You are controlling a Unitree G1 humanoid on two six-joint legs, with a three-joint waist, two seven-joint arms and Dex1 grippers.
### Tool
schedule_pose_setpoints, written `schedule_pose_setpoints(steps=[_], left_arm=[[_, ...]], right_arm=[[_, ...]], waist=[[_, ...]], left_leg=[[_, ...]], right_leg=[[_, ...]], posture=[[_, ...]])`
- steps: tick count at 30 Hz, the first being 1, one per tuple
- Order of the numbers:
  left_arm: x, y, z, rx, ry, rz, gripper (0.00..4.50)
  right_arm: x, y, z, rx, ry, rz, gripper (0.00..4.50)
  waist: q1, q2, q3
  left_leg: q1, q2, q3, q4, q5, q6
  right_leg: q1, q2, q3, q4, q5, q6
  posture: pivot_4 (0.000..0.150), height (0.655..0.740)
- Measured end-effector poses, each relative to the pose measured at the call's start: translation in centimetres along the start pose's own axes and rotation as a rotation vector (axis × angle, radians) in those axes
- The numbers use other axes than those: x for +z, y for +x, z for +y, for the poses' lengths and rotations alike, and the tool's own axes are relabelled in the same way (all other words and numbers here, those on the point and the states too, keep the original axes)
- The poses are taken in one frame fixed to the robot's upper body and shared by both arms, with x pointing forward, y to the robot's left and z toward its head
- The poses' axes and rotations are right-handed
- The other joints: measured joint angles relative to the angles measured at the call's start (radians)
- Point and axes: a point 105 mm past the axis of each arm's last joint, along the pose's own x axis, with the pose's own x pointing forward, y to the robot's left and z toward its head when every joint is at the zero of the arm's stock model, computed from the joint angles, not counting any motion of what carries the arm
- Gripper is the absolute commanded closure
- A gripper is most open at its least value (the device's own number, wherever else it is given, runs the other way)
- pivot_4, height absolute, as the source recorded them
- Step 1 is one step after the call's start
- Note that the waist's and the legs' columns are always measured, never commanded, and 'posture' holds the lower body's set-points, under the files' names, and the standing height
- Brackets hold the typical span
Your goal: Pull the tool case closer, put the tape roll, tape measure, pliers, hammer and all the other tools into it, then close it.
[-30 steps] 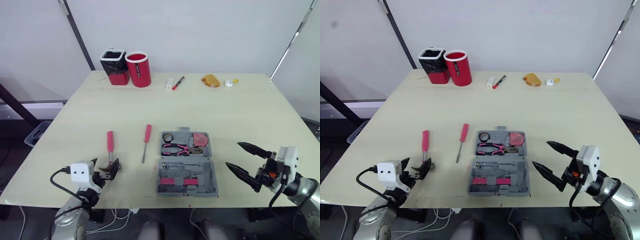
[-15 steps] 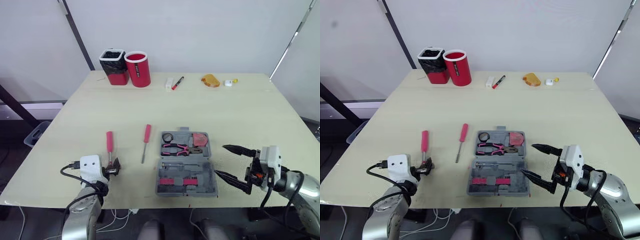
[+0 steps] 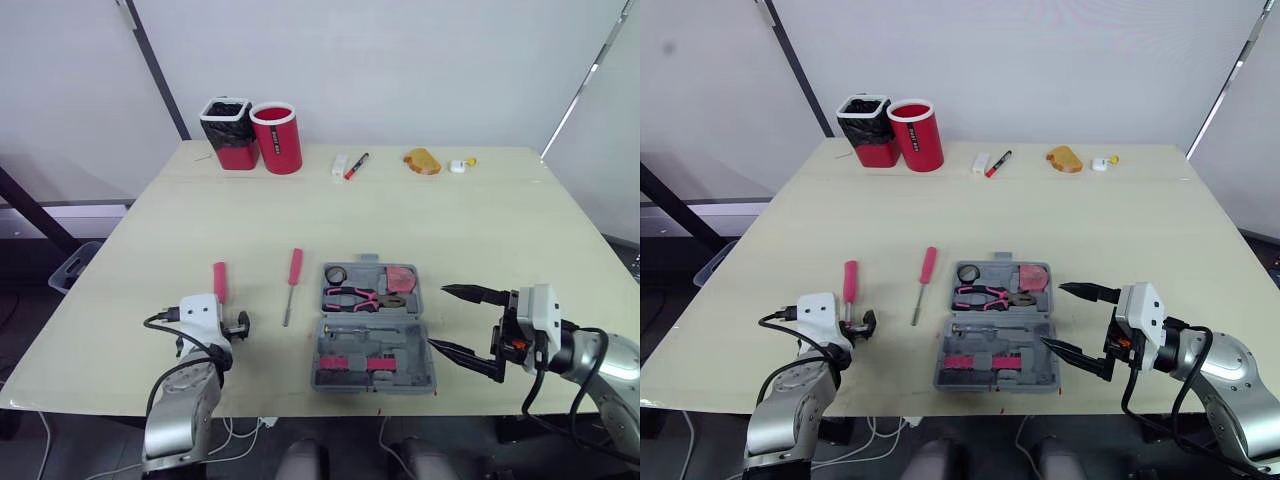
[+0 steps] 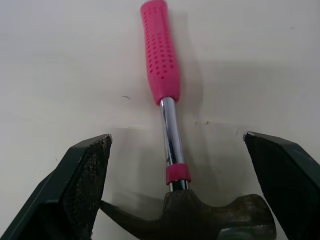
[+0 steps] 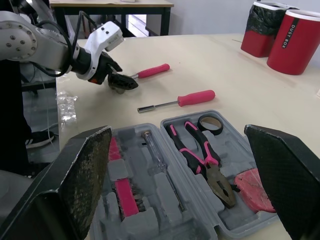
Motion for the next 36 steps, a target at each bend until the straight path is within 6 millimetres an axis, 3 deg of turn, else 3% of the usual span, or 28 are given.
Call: schedule_pose_setpoints(steps=[5, 6, 9, 12, 15, 16, 21, 32, 36], left_arm=[[0.2, 0.6, -0.4, -0.022, 0.016, 0.013, 0.00], [0.3, 0.7, -0.5, -0.025, 0.016, 0.014, 0.25], [0.4, 1.0, -0.8, -0.040, 0.011, 0.016, 1.20], [0.4, 1.1, -1.0, -0.044, -0.005, 0.023, 2.80], [0.3, 1.1, -0.4, -0.027, -0.021, 0.026, 4.16], [0.2, 1.1, -0.3, -0.030, -0.027, 0.028, 4.41], [0.0, 0.8, -0.3, -0.037, -0.026, 0.029, 4.41], [-2.3, -3.7, -1.4, -0.242, 0.067, 0.090, 4.41], [-2.4, -4.0, -2.0, -0.284, 0.064, 0.099, 4.41]], right_arm=[[-0.1, 0.1, 0.0, -0.004, -0.001, 0.001, 0.04], [-0.1, 0.1, 0.0, -0.010, -0.001, 0.001, 0.01], [-0.1, 0.2, -0.1, -0.026, 0.002, -0.008, 0.00], [-0.1, 0.2, -0.2, -0.033, 0.001, -0.009, 0.00], [-0.1, 0.2, -0.2, -0.035, 0.001, -0.008, 0.00], [-0.1, 0.2, -0.2, -0.036, 0.000, -0.008, 0.00], [-0.1, 0.2, -0.2, -0.036, -0.008, -0.013, 0.00], [-0.4, 0.1, 0.2, -0.032, 0.006, -0.013, 0.00], [-0.6, -0.1, 0.6, -0.004, 0.020, -0.007, 0.00]], waist=[[0.000, 0.000, 0.000], [0.000, 0.000, 0.000], [0.002, 0.000, 0.000], [-0.001, 0.000, 0.000], [-0.002, 0.000, 0.000], [-0.002, 0.000, 0.000], [-0.003, 0.000, 0.000], [0.005, 0.001, 0.000], [0.011, 0.001, 0.000]], left_leg=[[0.000, 0.000, 0.000, 0.000, 0.000, 0.000], [0.000, 0.000, 0.000, 0.000, 0.000, 0.000], [0.000, 0.000, 0.000, 0.000, 0.000, 0.000], [0.000, 0.000, 0.000, 0.000, 0.000, 0.000], [0.000, 0.000, 0.000, 0.000, 0.000, 0.000], [0.000, 0.000, 0.000, 0.000, 0.000, 0.000], [0.001, 0.000, 0.000, 0.000, 0.000, 0.000], [0.001, 0.000, -0.001, 0.000, 0.000, 0.000], [0.001, 0.000, -0.001, 0.000, 0.000, 0.000]], right_leg=[[0.000, 0.000, 0.000, 0.000, 0.000, 0.000], [0.000, 0.000, 0.000, 0.000, 0.000, 0.000], [0.000, 0.000, 0.000, 0.000, 0.000, 0.000], [0.000, 0.000, 0.000, 0.000, 0.000, 0.000], [0.000, 0.000, 0.000, 0.000, 0.000, 0.000], [0.000, 0.000, 0.000, 0.000, 0.000, 0.000], [0.000, -0.001, 0.002, 0.000, 0.000, 0.000], [0.000, -0.002, 0.002, -0.001, -0.002, -0.004], [0.000, -0.002, 0.002, -0.001, -0.002, -0.004]], posture=[[0.150, 0.7400], [0.150, 0.7400], [0.150, 0.7400], [0.150, 0.7400], [0.150, 0.7400], [0.150, 0.7400], [0.150, 0.7400], [0.150, 0.7400], [0.150, 0.7400]])
